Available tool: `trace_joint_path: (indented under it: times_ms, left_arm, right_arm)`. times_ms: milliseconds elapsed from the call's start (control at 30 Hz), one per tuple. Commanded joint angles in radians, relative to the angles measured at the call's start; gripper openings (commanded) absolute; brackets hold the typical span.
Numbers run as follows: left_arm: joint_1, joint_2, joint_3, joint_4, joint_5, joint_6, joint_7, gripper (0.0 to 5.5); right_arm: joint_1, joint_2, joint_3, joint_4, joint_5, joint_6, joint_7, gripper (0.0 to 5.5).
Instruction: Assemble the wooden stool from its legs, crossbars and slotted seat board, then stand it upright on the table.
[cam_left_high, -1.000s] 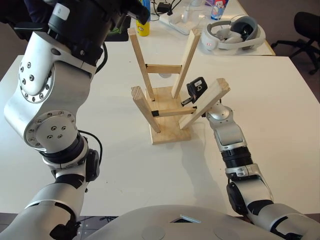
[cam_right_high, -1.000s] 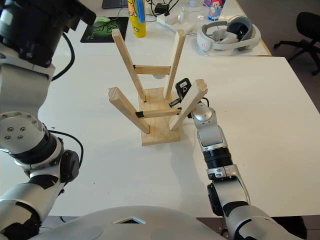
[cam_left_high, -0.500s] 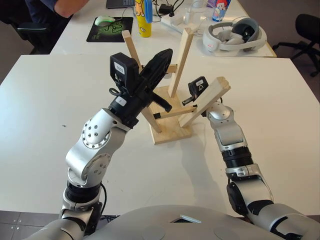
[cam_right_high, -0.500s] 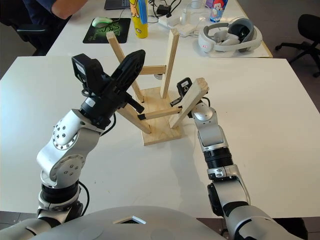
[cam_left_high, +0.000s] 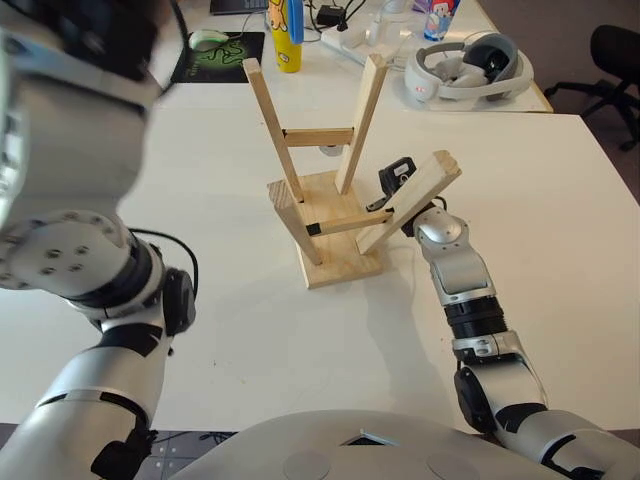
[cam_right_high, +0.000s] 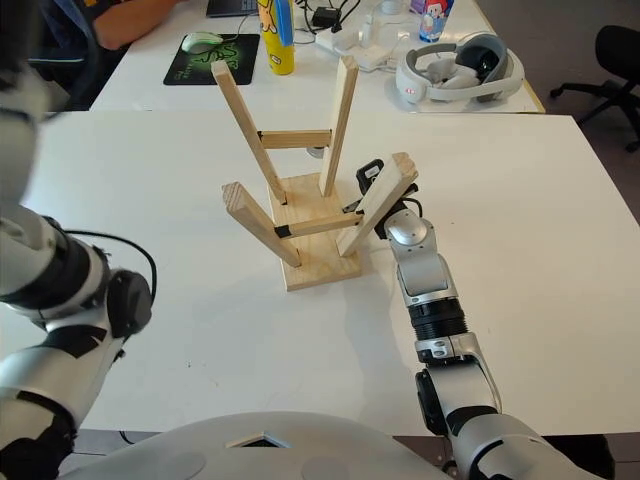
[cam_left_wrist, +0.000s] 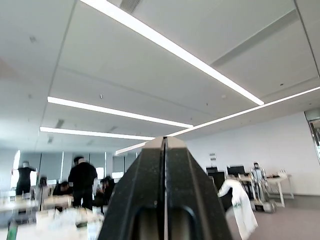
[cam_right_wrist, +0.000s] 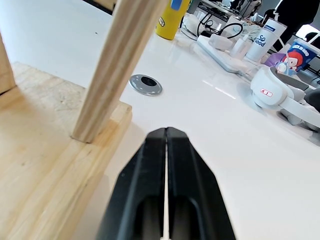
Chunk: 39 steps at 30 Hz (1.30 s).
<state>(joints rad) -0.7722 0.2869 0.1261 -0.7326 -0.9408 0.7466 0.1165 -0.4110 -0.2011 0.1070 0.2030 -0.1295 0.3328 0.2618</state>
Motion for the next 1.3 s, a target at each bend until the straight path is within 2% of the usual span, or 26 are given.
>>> trace_joint_path:
  times_ms: [33, 67, 133, 233, 433, 633, 733, 833, 967, 1067, 1133, 1300]
  left_arm:
    - [0.616, 0.039, -0.398, 0.081, 0.217, -0.085, -0.134, 0.02]
    - [0.67, 0.07, -0.449, 0.113, 0.274, -0.116, -0.162, 0.02]
    - [0.67, 0.075, -0.452, 0.118, 0.327, -0.136, -0.164, 0.02]
    - [0.53, 0.052, -0.362, 0.098, 0.333, -0.152, -0.177, 0.02]
    - [0.38, 0.052, -0.241, 0.065, 0.331, -0.14, -0.183, 0.02]
    - [0.242, 0.037, -0.07, 0.039, 0.262, -0.117, -0.142, 0.02]
    - [0.323, 0.088, 0.01, 0.101, 0.301, -0.13, -0.17, 0.02]
    - [0.457, 0.12, 0.056, 0.196, 0.378, -0.174, -0.204, 0.02]
    - [0.609, 0.155, 0.031, 0.288, 0.505, -0.263, -0.273, 0.02]
    - [0.622, 0.15, 0.034, 0.314, 0.546, -0.305, -0.297, 0.02]
    - [0.549, 0.152, 0.067, 0.346, 0.536, -0.319, -0.31, 0.02]
    - [0.167, 0.197, 0.084, 0.639, 0.521, -0.364, -0.421, 0.02]
  right_arm:
    - [0.005, -0.008, -0.004, -0.013, 0.006, 0.009, 0.002, 0.0]
    - [0.004, -0.008, -0.003, -0.016, 0.006, 0.01, 0.003, 0.0]
    - [0.002, -0.011, -0.002, -0.007, 0.006, 0.005, 0.009, 0.0]
    - [0.014, -0.015, -0.009, -0.011, 0.006, 0.005, 0.002, 0.0]
    - [0.012, -0.01, -0.006, -0.01, 0.006, 0.003, -0.003, 0.0]
    - [0.015, -0.014, -0.007, -0.011, 0.006, -0.002, -0.001, 0.0]
    - [-0.001, -0.017, -0.032, 0.002, -0.002, -0.022, -0.04, 0.0]
    - [-0.049, -0.007, -0.122, 0.035, 0.009, -0.114, -0.166, 0.0]
    - [-0.117, -0.034, -0.195, 0.092, 0.039, -0.219, -0.22, 0.0]
    - [-0.161, -0.08, -0.219, 0.166, 0.046, -0.266, -0.207, 0.0]
    - [-0.18, -0.101, -0.226, 0.201, 0.05, -0.285, -0.196, 0.0]
    - [-0.144, -0.083, -0.206, 0.19, 0.053, -0.282, -0.19, 0.0]
